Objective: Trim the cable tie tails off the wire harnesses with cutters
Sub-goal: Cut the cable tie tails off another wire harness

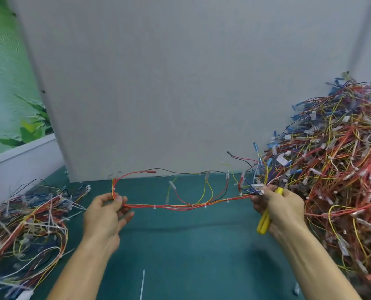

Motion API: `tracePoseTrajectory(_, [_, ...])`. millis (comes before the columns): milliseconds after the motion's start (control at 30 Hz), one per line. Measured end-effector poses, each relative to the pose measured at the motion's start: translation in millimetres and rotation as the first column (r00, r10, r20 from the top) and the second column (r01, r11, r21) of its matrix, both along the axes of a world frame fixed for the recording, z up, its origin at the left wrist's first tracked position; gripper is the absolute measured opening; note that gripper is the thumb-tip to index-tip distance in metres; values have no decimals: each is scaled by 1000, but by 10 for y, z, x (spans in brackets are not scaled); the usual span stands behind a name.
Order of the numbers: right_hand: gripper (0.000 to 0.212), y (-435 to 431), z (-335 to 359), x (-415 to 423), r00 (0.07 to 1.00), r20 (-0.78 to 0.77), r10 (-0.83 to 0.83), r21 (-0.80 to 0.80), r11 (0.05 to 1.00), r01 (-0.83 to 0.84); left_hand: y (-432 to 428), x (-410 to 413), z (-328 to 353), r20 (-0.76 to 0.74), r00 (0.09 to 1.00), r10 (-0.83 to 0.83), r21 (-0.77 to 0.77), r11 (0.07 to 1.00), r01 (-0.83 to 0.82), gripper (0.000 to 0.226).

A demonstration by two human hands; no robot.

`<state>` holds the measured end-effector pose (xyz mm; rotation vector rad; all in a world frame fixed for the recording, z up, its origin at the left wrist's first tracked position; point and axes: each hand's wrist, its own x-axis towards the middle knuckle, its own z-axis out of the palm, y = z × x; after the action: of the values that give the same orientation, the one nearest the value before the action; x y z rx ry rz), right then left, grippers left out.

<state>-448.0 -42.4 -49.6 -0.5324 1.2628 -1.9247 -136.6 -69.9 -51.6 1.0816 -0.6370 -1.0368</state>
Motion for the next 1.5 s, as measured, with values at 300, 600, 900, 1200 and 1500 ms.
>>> tracePoseTrajectory(300, [28, -4, 10, 22, 997, 75, -29, -39, 999, 32, -50, 24, -23, -198, 978, -61, 29, 997, 68, 17])
tracePoseTrajectory(600, [28, -5, 11, 68, 989, 135, -60, -46, 997, 67, -58, -7, -57, -294, 950, -101, 58, 991, 123, 17])
tracePoseTrajectory(900, [24, 15, 116, 119, 998, -39, 53, -51, 997, -55, 49, -158, 14, 45, 995, -93, -62, 994, 96, 9])
tracePoseTrajectory(1200, [14, 72, 239, 255, 967, -90, 238, 1, 971, -239, 133, -341, -4, 329, 925, -190, -68, 972, 224, 18])
tracePoseTrajectory(1500, [14, 110, 278, 281, 967, -97, 236, 12, 972, -236, 184, -392, -31, 521, 810, -269, -55, 937, 346, 32])
